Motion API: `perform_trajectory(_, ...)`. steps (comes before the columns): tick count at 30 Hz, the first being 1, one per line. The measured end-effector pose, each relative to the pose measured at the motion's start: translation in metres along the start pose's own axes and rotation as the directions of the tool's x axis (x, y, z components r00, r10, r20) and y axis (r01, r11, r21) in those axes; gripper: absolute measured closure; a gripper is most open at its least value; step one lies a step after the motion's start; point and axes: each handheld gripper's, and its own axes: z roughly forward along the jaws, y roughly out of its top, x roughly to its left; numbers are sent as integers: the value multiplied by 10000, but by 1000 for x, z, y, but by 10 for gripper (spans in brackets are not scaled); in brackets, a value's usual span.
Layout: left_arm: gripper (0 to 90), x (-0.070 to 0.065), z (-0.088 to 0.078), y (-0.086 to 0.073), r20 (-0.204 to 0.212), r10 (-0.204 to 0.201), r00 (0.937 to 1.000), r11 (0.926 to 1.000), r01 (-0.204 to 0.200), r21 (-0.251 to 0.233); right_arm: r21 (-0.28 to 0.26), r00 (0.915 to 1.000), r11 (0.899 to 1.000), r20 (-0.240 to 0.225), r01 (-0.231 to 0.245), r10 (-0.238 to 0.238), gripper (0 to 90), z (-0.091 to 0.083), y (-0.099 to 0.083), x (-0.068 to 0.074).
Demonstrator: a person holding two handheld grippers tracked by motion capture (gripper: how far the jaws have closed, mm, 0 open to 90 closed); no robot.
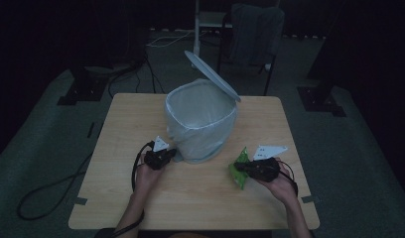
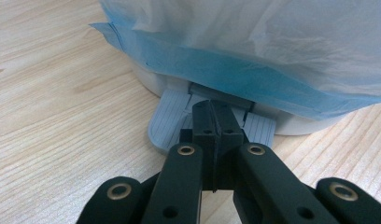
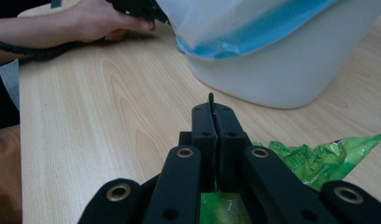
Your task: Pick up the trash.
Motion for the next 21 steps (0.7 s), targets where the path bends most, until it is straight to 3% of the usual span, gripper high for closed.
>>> perform_trajectory(21,900,0,0,0,-2,31,10000,10000,-31,12,-340,9997,9992,80,232,-230,880,-8,10,2)
